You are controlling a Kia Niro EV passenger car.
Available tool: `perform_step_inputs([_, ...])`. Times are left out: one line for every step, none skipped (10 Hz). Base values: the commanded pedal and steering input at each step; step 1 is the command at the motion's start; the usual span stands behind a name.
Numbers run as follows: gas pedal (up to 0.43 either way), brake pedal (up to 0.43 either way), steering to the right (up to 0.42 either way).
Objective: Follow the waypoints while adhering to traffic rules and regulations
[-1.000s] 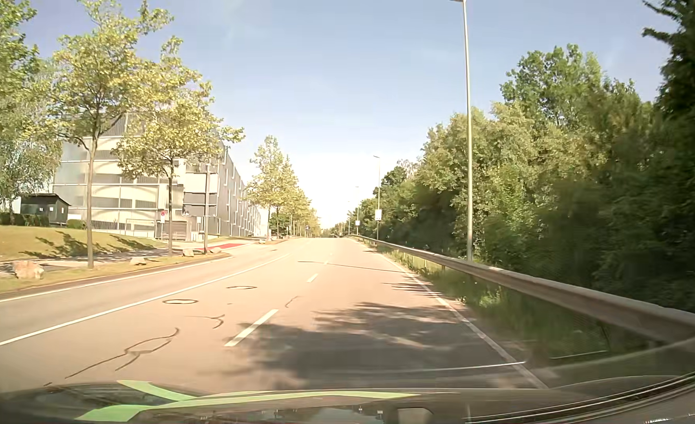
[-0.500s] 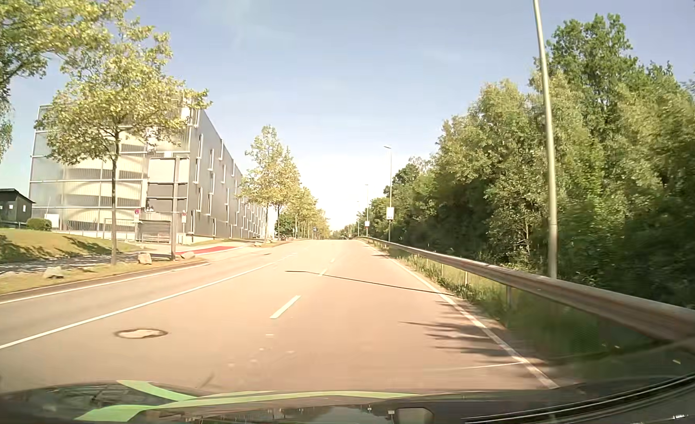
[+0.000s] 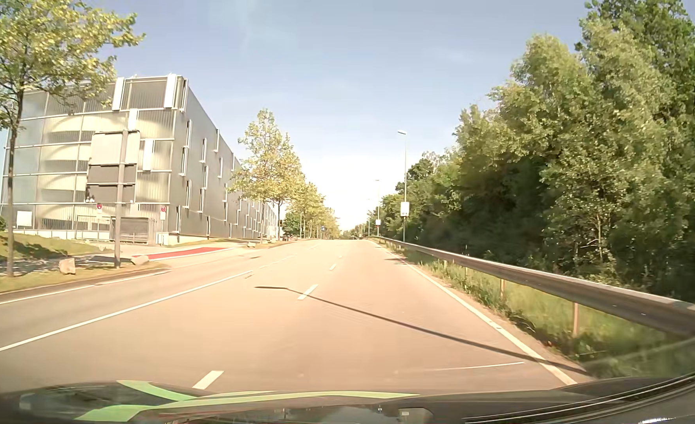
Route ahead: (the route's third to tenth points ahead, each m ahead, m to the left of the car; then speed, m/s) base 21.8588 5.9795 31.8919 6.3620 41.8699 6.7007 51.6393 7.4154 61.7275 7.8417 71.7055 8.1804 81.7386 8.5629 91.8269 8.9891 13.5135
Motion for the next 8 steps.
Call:
perform_step_inputs([0.047, 0.000, -0.017])
perform_step_inputs([0.059, 0.000, -0.015])
perform_step_inputs([0.067, 0.000, -0.015])
perform_step_inputs([0.087, 0.000, -0.014])
perform_step_inputs([0.087, 0.000, -0.009])
perform_step_inputs([0.087, 0.000, -0.004])
perform_step_inputs([0.087, 0.000, -0.003])
perform_step_inputs([0.087, 0.000, -0.003])
